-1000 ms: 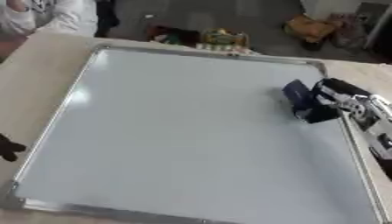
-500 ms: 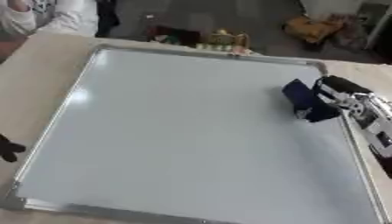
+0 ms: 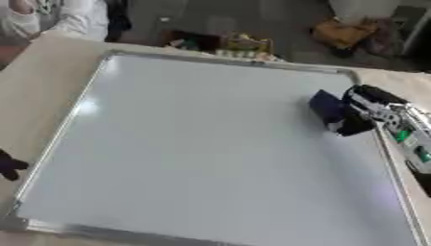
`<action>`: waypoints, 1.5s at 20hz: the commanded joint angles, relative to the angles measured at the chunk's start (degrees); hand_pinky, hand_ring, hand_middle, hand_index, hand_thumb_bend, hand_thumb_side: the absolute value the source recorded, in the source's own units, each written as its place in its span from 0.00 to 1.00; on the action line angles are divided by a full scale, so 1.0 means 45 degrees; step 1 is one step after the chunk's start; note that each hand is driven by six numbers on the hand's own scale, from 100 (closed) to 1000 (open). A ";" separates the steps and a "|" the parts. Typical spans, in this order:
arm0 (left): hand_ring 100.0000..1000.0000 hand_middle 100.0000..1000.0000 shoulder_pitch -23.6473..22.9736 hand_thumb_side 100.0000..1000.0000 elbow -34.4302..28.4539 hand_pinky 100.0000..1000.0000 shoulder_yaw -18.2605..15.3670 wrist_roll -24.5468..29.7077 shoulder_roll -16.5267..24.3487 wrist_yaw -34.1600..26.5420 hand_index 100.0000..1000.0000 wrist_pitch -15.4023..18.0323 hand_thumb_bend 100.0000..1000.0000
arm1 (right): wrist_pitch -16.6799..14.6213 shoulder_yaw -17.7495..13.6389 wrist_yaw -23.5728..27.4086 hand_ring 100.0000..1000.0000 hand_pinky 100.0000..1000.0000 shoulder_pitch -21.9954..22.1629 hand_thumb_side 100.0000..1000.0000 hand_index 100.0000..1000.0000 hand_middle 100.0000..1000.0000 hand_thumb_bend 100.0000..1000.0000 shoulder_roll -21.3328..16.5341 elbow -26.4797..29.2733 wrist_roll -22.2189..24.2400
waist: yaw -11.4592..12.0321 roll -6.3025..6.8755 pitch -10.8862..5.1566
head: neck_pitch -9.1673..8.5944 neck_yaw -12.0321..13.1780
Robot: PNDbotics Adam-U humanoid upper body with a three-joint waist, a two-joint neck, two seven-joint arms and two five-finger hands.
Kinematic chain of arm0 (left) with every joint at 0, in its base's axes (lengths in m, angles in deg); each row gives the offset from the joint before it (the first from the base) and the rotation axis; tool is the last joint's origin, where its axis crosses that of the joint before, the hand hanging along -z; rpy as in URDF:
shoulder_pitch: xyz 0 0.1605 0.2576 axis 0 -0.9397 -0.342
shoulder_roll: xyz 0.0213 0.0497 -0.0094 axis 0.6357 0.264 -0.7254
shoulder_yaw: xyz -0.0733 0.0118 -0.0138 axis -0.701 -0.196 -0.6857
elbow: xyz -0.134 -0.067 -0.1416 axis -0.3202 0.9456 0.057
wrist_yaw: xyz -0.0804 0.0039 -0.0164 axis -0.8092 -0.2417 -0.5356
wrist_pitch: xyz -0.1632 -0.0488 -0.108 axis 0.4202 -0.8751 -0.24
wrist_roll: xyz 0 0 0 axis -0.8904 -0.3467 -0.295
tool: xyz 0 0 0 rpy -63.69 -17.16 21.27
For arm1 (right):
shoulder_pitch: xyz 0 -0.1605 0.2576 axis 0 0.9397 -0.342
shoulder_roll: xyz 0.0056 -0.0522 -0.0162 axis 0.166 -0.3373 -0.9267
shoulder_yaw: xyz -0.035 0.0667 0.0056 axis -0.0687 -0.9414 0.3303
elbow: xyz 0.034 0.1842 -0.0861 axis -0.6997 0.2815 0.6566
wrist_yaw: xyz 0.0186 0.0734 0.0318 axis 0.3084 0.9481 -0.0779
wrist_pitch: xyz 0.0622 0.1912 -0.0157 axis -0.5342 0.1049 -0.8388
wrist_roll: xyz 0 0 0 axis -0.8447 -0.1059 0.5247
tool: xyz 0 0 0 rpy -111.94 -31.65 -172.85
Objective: Wipe the whiteboard clean with a brush.
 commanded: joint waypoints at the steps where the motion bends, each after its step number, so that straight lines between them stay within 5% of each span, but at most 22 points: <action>1: 0.30 0.37 0.0045 0.88 -0.0151 0.51 -0.0043 0.0042 0.0054 0.0065 0.40 -0.0020 0.00 | -0.0080 -0.0130 0.0198 1.00 0.85 -0.0165 0.17 0.08 0.65 0.48 -0.0413 0.0035 0.0276 | 0.0018 0.0053 -0.0178 | -0.0117 -0.0042; 22: 0.29 0.37 0.0040 0.90 -0.0120 0.52 -0.0025 0.0112 0.0032 0.0164 0.40 -0.0106 0.00 | -0.0568 -0.0206 0.0487 1.00 0.86 -0.0229 0.17 0.09 0.77 0.65 -0.0686 0.0480 0.0692 | 0.0022 0.0064 -0.0093 | -0.0203 0.0063; 30: 0.29 0.37 0.0055 0.90 -0.0115 0.52 -0.0007 0.0191 0.0033 0.0221 0.41 -0.0097 0.00 | -0.0430 -0.0280 0.0526 1.00 0.85 -0.0307 0.24 0.09 0.74 0.52 -0.0744 0.0436 0.0434 | 0.0071 0.0079 -0.0068 | -0.0230 0.0068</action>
